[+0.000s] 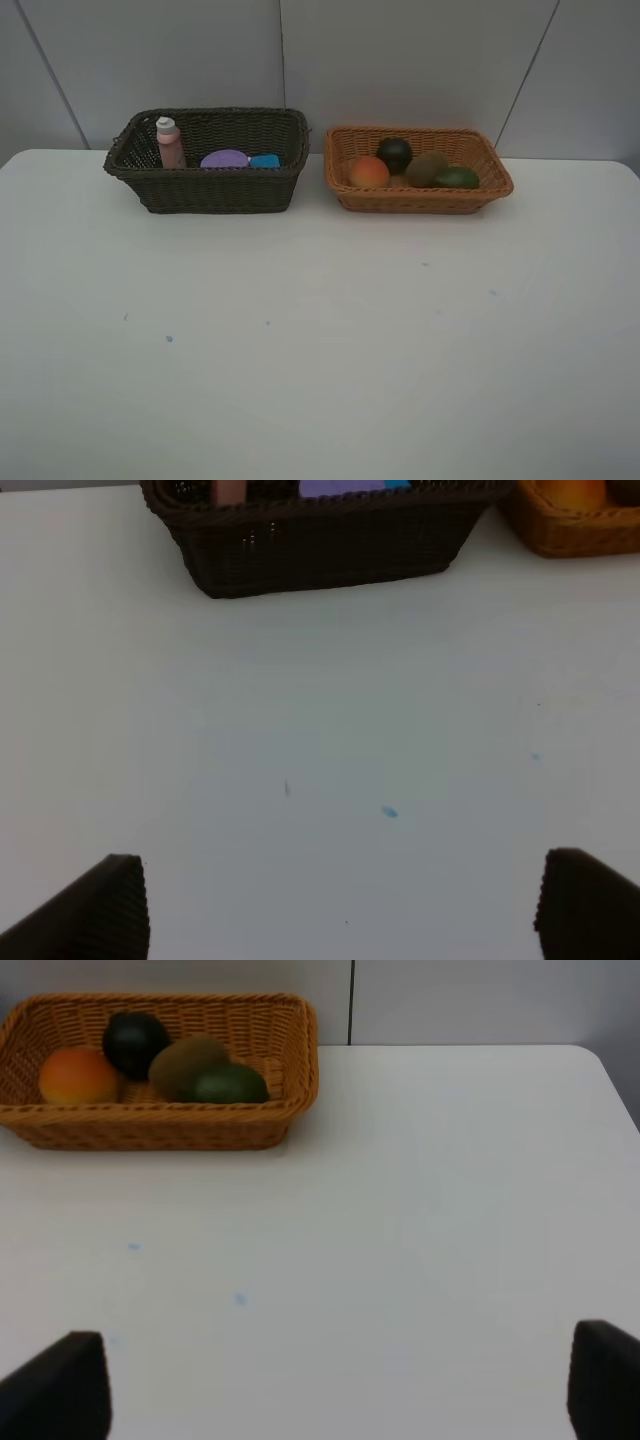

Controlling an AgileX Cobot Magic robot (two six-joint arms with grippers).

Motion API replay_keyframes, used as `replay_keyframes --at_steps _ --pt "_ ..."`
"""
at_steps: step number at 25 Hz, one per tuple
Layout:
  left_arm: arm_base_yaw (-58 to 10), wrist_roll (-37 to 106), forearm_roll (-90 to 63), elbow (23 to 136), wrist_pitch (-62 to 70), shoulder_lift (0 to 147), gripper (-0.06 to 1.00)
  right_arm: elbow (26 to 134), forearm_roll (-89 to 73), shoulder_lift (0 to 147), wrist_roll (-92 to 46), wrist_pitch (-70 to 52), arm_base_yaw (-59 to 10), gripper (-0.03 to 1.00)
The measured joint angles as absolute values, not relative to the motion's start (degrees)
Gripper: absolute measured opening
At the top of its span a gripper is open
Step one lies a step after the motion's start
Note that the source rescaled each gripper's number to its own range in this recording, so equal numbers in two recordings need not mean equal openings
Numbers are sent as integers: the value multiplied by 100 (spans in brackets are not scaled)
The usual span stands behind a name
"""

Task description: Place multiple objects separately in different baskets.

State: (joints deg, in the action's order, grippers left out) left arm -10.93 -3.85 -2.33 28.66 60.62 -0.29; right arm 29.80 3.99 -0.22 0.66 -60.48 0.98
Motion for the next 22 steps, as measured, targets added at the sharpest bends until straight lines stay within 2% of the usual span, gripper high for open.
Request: replay_keyframes --at_steps 22 --pt "-1093 -385 -233 2866 6062 -29 100 2980 399 -22 66 -6048 98 100"
